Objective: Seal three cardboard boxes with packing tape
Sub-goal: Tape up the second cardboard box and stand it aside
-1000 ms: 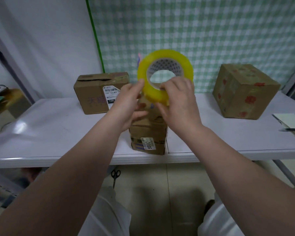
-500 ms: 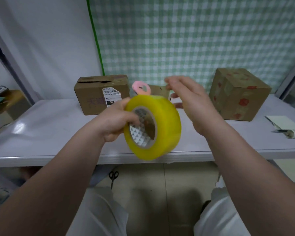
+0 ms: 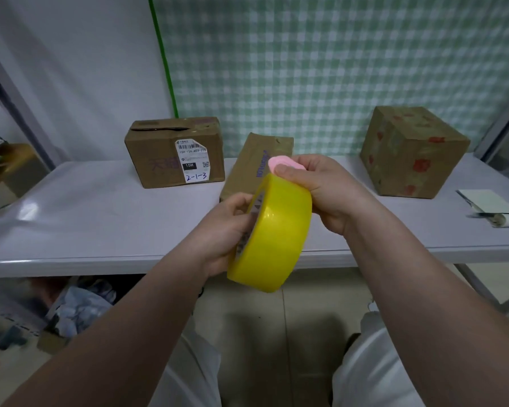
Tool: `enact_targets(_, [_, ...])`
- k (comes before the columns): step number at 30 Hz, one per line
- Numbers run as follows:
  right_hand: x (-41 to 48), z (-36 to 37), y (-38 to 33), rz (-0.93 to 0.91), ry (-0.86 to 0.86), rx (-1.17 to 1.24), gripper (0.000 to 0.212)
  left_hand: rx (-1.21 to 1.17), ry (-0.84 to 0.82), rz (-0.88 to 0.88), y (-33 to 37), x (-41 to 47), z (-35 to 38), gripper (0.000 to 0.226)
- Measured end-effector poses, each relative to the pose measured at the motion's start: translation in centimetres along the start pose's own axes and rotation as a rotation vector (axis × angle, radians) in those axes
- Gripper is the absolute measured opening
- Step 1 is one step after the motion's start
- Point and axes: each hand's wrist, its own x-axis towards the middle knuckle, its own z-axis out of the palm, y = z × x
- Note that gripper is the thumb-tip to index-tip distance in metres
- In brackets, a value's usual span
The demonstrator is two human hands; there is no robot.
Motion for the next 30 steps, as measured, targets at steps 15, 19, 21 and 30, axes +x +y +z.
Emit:
enact_targets(15, [0.5,2.1,1.8,-0.212,0.133,-0.296,0.015,-0.365,-0.128,-0.058,2.6,-1.7,-0.2,0.04])
enact_targets(19, [0.1,2.2,1.9,-0.267,0.098,-0.433,0.014,-0.178,-0.146,-0.046,3.3,-2.3,0.5,0.023])
enact_targets(21, [-0.3,2.3,1.8,-0.366,0.128,-0.618,0.015,-0.095,-0.1,-0.06,3.3,-2.2,0.4,0.031])
enact_targets(30, [-0.4,2.5,2.2,-0.465,0.073,-0.858,0.019,-0.046,-0.05,-0.166,3.0,-1.6,-0.4,0.019])
